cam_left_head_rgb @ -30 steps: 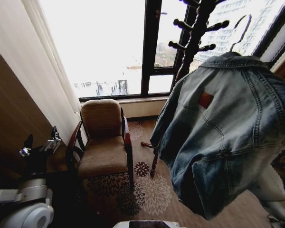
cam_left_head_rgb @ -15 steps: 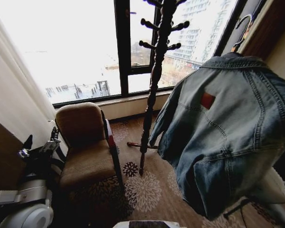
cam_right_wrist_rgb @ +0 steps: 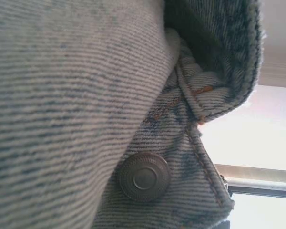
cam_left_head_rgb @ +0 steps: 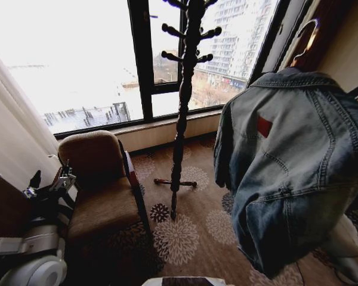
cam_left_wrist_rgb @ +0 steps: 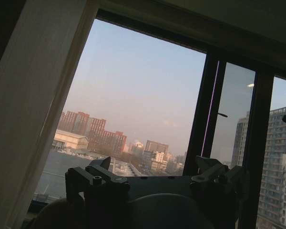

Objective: Pick up the clothes from the bed and hang them on the clothes hanger.

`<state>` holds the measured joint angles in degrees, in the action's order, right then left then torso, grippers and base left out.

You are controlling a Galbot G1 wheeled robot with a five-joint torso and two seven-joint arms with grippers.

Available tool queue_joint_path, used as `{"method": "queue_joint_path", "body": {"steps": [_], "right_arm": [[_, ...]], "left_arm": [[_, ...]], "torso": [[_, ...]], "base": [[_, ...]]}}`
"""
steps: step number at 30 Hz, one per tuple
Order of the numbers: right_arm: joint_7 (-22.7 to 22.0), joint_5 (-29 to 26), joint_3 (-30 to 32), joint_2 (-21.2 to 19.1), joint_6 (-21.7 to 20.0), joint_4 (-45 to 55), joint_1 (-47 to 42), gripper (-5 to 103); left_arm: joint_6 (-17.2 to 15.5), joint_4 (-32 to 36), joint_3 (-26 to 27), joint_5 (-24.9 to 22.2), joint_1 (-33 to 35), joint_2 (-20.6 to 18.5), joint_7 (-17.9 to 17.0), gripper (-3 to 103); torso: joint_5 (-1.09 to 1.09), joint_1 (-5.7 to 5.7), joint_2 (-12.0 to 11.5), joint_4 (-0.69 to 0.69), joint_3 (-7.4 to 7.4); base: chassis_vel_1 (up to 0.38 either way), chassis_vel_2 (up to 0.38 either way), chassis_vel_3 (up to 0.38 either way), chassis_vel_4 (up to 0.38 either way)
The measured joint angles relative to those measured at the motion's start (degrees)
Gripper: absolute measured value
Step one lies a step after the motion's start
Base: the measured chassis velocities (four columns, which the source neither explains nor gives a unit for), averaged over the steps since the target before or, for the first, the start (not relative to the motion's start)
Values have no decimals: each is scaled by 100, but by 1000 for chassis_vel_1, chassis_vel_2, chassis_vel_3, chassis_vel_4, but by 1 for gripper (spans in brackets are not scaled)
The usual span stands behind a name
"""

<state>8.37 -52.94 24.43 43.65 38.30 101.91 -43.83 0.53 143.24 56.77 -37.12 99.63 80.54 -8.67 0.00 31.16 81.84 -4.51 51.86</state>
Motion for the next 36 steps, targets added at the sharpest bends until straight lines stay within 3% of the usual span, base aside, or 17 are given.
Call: {"method": "queue_joint_path", "body": {"steps": [7, 36], "right_arm": [[51, -8, 81, -20, -23, 2, -81, 16], [-523, 190, -110, 125, -92, -215, 216, 16]], "left_arm": [[33, 0, -8, -1, 8, 18, 30, 100], [138, -126, -79, 8, -157, 10, 135, 100]], "torso": [[-1, -1, 0, -2, 0], [0, 0, 0, 0, 0]], "base": [[0, 0, 0, 0], [0, 0, 0, 0]]}}
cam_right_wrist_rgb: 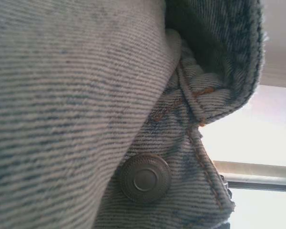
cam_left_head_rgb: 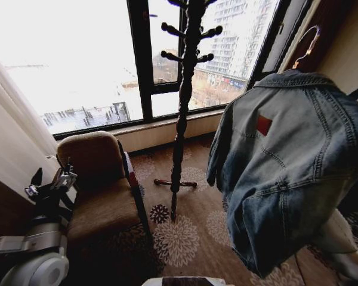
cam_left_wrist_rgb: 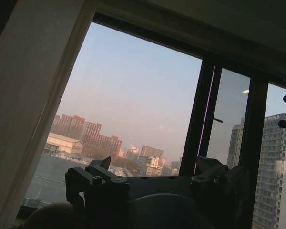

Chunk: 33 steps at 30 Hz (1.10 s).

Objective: Pick up the clothes from the bed and hang them on the clothes hanger.

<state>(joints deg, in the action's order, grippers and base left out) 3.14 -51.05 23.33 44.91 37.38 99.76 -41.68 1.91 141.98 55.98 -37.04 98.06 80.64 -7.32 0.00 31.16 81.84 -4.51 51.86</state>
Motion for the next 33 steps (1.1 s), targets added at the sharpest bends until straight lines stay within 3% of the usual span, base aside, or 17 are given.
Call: {"method": "queue_joint_path", "body": {"steps": [7, 19, 33], "right_arm": [[-119, 66, -15, -29, -47, 12, -2, 16], [77, 39, -34, 21, -49, -15, -61, 16], [-16, -4, -165, 23, -49, -145, 46, 16]], "left_arm": [[7, -14, -2, 3, -11, -9, 3, 100], [50, -47, 0, 1, -28, -33, 19, 100], [117, -29, 69, -105, -9, -110, 37, 100]], "torso": [[0, -1, 1, -1, 0], [0, -2, 0, -1, -1], [0, 1, 0, -1, 0]], "base": [[0, 0, 0, 0], [0, 0, 0, 0], [-148, 142, 134, -137]]}}
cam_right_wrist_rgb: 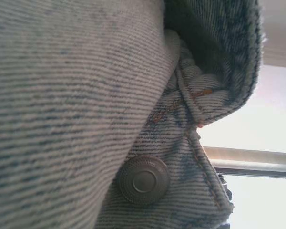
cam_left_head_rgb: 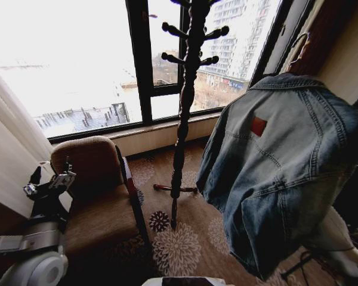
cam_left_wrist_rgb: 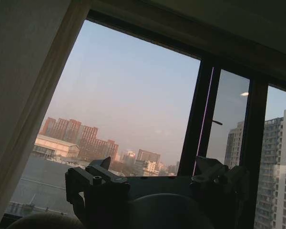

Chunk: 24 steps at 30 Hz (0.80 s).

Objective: Pick up the clothes from the bed and hang them on the clothes hanger.

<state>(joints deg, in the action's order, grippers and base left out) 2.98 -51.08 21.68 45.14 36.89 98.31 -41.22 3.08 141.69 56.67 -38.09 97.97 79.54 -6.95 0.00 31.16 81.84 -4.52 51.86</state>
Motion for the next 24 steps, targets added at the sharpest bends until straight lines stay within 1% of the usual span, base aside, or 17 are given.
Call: {"method": "queue_joint_path", "body": {"steps": [2, 5, 11, 13, 15, 17, 21, 23, 24], "right_arm": [[-6, 19, -9, 2, 9, 0, 1, 16], [-2, 20, -18, -1, 17, -11, 1, 16], [95, -19, -120, -21, 25, -239, 97, 16], [116, -83, -269, -27, 26, -392, 242, 16], [119, -108, -345, -27, 26, -469, 316, 16], [119, -172, -591, -20, 26, -723, 564, 16], [117, -236, -913, 16, 21, -1062, 892, 16], [132, -288, -1252, 76, 19, -1440, 1250, 16], [132, -288, -1252, 76, 19, -1440, 1250, 16]], "left_arm": [[14, 8, 3, -3, 14, 0, 8, 100], [18, 17, 2, -3, 18, 7, 18, 100], [36, 23, -1, 8, 41, 24, 45, 100], [41, 25, -1, 15, 48, 36, 52, 100], [43, 26, -1, 19, 49, 42, 56, 100], [50, 26, -12, 42, 50, 67, 64, 100], [58, 21, -27, 65, 48, 94, 72, 100], [65, -6, -34, 74, 30, 103, 80, 100], [65, -6, -34, 74, 30, 103, 80, 100]], "torso": [[-1, 3, -1, 1, 1], [-1, 7, -3, 1, 3], [-1, 5, -3, 2, 3], [-1, -8, 0, -2, -3], [0, -12, 3, -2, -4], [0, -14, 6, -3, -5], [-1, -10, 4, -1, -2], [-1, 3, -1, 0, 2], [-1, 3, -1, 0, 2]], "base": [[-184, 251, 187, -220], [-141, 75, 113, -97], [-21, 15, 15, -11], [0, 0, 0, 0], [0, 0, 0, 0], [17, -54, -53, 41], [6, -14, -4, 1], [0, 0, 0, 0], [0, 0, 0, 0]]}}
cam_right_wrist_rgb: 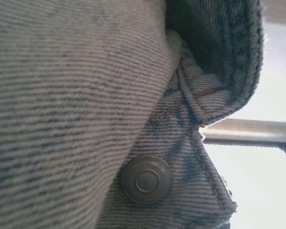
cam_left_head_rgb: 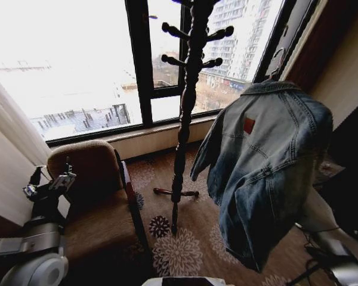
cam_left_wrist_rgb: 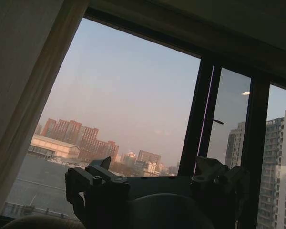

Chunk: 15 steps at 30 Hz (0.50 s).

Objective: Pick up the clothes from the bed and hang them on the clothes hanger.

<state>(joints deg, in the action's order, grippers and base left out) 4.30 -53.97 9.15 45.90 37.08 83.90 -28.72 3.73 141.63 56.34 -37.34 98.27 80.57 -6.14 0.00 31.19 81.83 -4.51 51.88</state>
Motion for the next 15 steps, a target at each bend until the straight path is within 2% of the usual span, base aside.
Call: {"method": "queue_joint_path", "body": {"steps": [4, 15], "right_arm": [[72, -15, -295, 107, 32, -371, 339, 16], [103, 25, -327, 98, 41, -52, 174, 16]], "left_arm": [[17, -44, -2, 2, -29, 7, 4, 100], [49, -129, -11, -14, -80, -35, 22, 100]], "torso": [[1, 3, -2, 3, 1], [0, -7, 2, -2, -3]], "base": [[0, 0, 0, 0], [0, 0, 0, 0]]}}
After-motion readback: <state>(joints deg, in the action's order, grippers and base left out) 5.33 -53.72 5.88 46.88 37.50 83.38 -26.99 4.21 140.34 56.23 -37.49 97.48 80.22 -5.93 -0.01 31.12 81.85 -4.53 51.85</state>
